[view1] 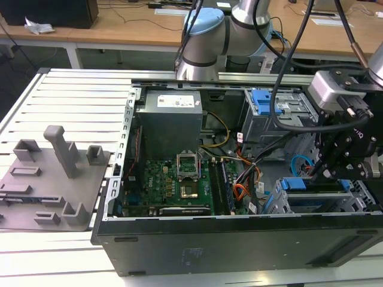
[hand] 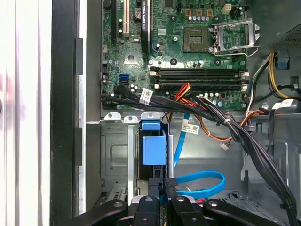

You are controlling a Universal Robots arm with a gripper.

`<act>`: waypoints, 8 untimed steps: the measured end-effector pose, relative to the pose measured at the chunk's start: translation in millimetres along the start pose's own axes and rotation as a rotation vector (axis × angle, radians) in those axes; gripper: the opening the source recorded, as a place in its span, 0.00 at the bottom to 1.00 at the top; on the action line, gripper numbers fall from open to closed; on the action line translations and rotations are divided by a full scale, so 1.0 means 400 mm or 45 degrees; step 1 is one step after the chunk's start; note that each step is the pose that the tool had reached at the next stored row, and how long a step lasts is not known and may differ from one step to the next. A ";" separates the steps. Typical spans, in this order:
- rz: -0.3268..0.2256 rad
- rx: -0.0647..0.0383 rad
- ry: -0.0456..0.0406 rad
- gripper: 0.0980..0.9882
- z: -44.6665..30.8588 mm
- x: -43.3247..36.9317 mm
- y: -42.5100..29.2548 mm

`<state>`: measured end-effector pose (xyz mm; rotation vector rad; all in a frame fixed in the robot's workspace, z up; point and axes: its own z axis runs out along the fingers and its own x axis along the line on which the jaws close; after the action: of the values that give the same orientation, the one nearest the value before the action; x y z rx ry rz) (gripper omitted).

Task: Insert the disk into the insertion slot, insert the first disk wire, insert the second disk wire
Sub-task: 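Insert the second disk wire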

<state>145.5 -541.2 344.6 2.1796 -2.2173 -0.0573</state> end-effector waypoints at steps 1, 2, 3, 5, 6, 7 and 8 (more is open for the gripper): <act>0.000 0.000 -0.001 0.07 0.001 0.000 0.000; 0.000 0.000 -0.002 0.07 0.003 0.000 0.000; 0.000 0.000 -0.002 0.07 0.004 0.000 0.000; 0.000 0.000 -0.002 0.07 0.010 0.000 -0.001; 0.000 0.000 -0.003 0.07 0.012 0.000 -0.001; 0.000 0.000 -0.003 0.07 0.012 0.000 -0.001; 0.000 0.000 -0.003 0.07 0.012 0.000 -0.001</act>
<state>145.6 -541.4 339.7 2.1806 -2.2183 -0.0596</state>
